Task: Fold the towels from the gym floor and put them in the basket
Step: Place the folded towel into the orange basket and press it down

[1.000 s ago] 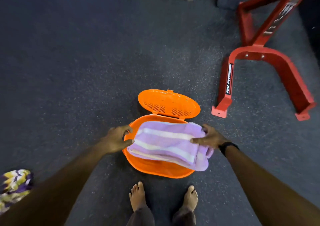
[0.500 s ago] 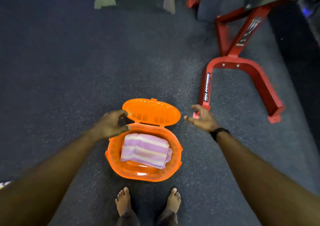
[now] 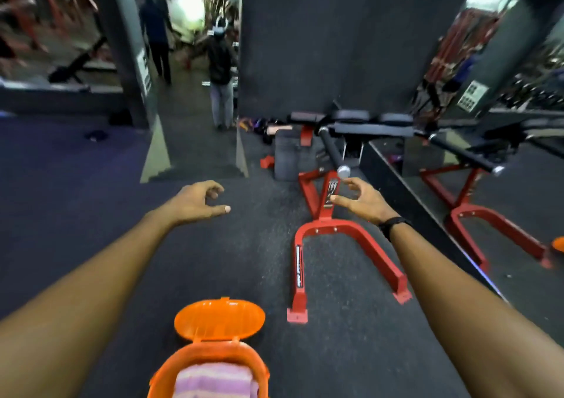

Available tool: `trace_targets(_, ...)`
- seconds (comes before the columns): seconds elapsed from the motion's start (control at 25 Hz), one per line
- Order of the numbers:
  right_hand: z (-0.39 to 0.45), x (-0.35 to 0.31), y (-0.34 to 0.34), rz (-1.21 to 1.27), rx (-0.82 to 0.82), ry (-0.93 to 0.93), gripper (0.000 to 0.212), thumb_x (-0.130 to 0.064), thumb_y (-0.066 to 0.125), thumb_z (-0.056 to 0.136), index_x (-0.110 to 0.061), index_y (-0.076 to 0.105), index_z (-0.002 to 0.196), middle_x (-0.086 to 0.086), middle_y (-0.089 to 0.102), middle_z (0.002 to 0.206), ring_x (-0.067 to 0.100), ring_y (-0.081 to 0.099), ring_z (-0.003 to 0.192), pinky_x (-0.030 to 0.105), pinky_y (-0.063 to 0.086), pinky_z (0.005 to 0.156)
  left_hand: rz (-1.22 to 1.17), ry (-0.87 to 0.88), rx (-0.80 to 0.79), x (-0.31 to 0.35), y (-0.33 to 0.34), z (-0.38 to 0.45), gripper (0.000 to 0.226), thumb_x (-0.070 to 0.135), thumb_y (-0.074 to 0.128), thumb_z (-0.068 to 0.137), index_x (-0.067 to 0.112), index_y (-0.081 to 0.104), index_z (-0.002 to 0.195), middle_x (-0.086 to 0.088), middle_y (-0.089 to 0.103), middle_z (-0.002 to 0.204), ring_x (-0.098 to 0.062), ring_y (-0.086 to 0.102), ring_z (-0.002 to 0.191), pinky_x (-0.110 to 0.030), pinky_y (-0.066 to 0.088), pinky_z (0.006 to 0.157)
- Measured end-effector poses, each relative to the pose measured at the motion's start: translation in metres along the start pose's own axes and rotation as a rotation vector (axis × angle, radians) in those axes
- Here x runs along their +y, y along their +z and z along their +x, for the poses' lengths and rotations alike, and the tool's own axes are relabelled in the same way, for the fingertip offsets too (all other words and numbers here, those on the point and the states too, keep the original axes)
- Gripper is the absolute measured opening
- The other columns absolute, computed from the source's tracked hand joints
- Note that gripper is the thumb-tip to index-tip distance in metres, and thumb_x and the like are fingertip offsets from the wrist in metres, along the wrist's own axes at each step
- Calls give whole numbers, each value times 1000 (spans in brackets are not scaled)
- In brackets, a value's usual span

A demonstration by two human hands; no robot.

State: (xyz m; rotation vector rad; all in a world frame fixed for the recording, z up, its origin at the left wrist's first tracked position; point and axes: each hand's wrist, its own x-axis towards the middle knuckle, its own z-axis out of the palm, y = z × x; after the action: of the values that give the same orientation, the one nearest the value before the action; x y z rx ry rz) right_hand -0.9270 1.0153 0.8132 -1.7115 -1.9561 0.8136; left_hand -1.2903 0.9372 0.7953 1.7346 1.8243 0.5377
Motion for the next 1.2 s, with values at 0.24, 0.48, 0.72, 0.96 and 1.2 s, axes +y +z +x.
trace_targets(0.24, -38, -23, -132, -52, 212, -49, 67, -38, 75, 78, -11, 50, 133, 7, 54, 136, 21, 51, 125, 34, 39, 106, -30, 207, 186, 121, -56, 10, 50, 39, 76, 78, 19, 58, 120, 0, 59, 110, -14, 56, 104, -23, 40, 88)
trace_targets(0.48, -105, -7, -200, -128, 379, 29, 69, -43, 75, 77, -13, 50, 134, 6, 53, 138, 20, 50, 126, 31, 39, 105, -11, 434, 117, 204, -57, 34, 48, 39, 78, 75, 22, 58, 116, -2, 61, 114, -18, 59, 105, -31, 46, 96)
trace_targets(0.72, -224, 20, -231, -174, 575, 291, 69, -49, 74, 76, -19, 50, 133, 7, 52, 137, 22, 50, 124, 36, 41, 104, -4, 734, -73, 301, -11, 24, 53, 37, 76, 78, 18, 56, 124, 0, 58, 118, -15, 55, 107, -31, 44, 97)
trace_targets(0.96, -389, 31, -231, -196, 778, 568, 65, -43, 76, 76, -17, 52, 130, 6, 56, 132, 19, 53, 120, 30, 42, 99, -14, 975, -306, 382, 68, -30, 49, 37, 77, 77, 16, 59, 118, -3, 61, 116, -17, 58, 103, -29, 46, 92)
trace_targets(1.2, -564, 34, -212, -168, 948, 845, 66, -44, 74, 76, -18, 50, 132, 5, 51, 137, 17, 47, 127, 29, 38, 100, -20, 1186, -511, 451, 151, -127, 55, 41, 77, 75, 19, 57, 122, -1, 59, 115, -18, 57, 108, -34, 46, 97)
